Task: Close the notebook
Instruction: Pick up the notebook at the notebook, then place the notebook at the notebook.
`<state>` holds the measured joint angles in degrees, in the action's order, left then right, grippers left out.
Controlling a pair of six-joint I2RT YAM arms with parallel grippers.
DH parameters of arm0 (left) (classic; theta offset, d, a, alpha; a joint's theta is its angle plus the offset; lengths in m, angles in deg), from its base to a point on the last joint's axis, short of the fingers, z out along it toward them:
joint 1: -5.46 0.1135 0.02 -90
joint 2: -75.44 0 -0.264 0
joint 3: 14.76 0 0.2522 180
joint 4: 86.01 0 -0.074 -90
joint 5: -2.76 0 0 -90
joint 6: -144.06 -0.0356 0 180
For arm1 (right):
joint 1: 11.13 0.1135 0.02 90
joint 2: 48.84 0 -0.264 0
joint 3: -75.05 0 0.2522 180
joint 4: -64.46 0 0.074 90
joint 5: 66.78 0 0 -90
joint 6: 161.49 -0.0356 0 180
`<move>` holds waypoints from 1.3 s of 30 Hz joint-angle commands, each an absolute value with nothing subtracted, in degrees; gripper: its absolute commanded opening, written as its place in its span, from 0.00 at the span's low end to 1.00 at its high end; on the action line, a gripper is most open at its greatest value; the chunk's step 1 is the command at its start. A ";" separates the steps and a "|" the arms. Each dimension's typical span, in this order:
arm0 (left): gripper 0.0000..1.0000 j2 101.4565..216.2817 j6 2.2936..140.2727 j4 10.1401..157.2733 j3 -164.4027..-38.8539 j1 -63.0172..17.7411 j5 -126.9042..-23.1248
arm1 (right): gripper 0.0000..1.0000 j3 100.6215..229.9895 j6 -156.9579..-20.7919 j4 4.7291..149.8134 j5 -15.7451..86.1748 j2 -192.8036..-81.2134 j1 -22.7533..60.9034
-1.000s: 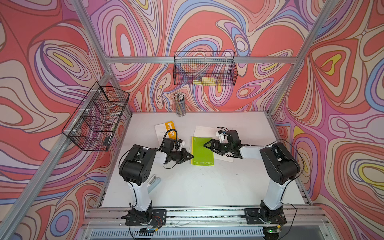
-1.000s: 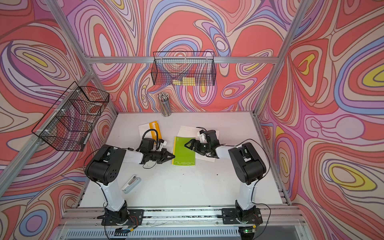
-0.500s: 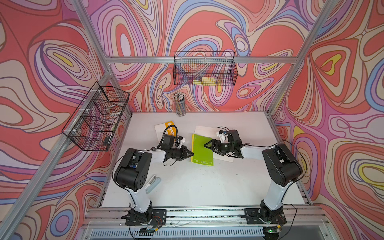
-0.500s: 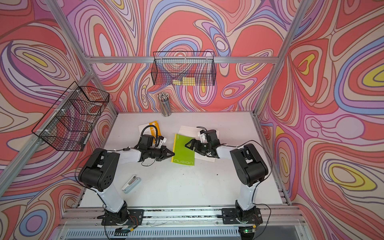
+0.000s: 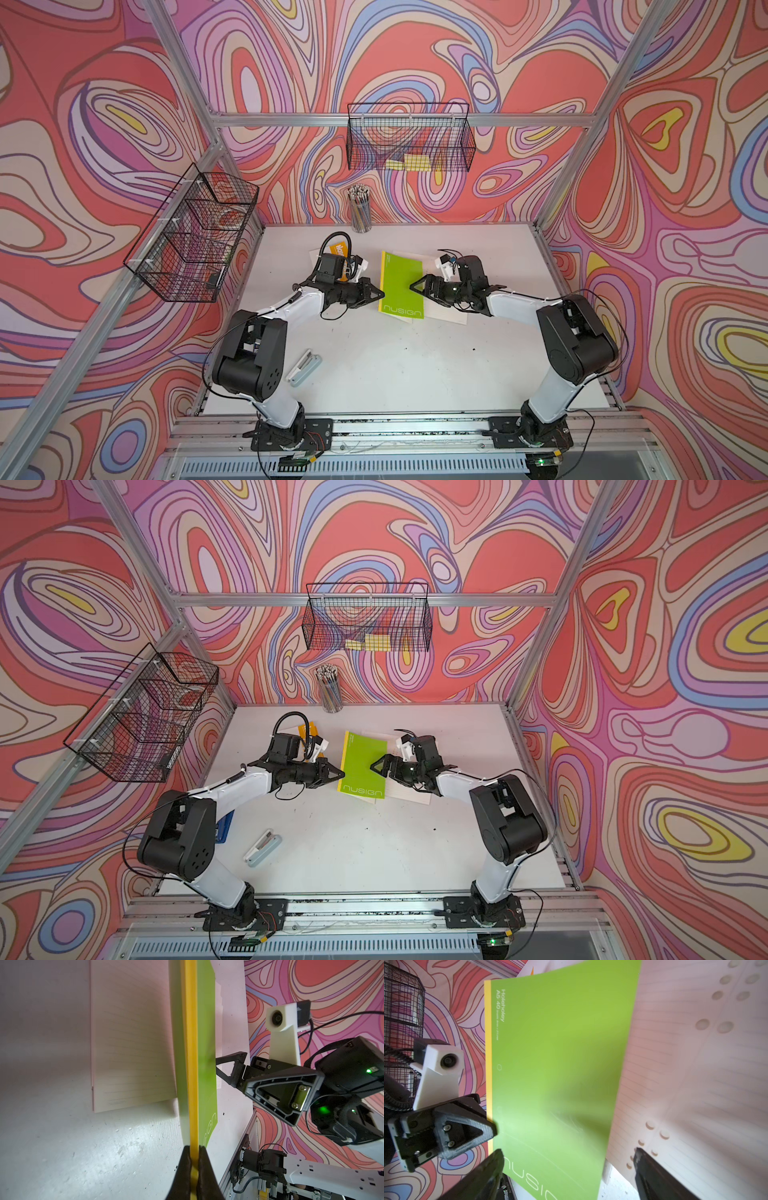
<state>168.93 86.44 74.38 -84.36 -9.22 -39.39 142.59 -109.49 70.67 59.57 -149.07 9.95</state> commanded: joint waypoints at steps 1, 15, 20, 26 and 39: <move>0.00 166.35 83.17 70.26 -87.93 -6.77 -39.65 | 0.98 143.57 -108.00 72.20 58.73 -147.25 9.73; 0.00 166.80 80.37 63.55 -98.35 4.26 -41.14 | 0.98 143.51 -107.06 73.23 59.43 -146.32 7.29; 0.00 167.37 80.78 63.26 -98.62 8.63 -40.84 | 0.98 143.32 -107.05 73.28 59.55 -146.46 7.13; 0.00 170.23 81.12 62.99 -99.98 13.62 -37.80 | 0.98 143.39 -107.30 72.56 59.51 -147.16 7.13; 0.00 177.68 81.28 62.09 -103.45 15.57 -36.82 | 0.98 142.92 -107.53 71.63 59.69 -147.98 7.04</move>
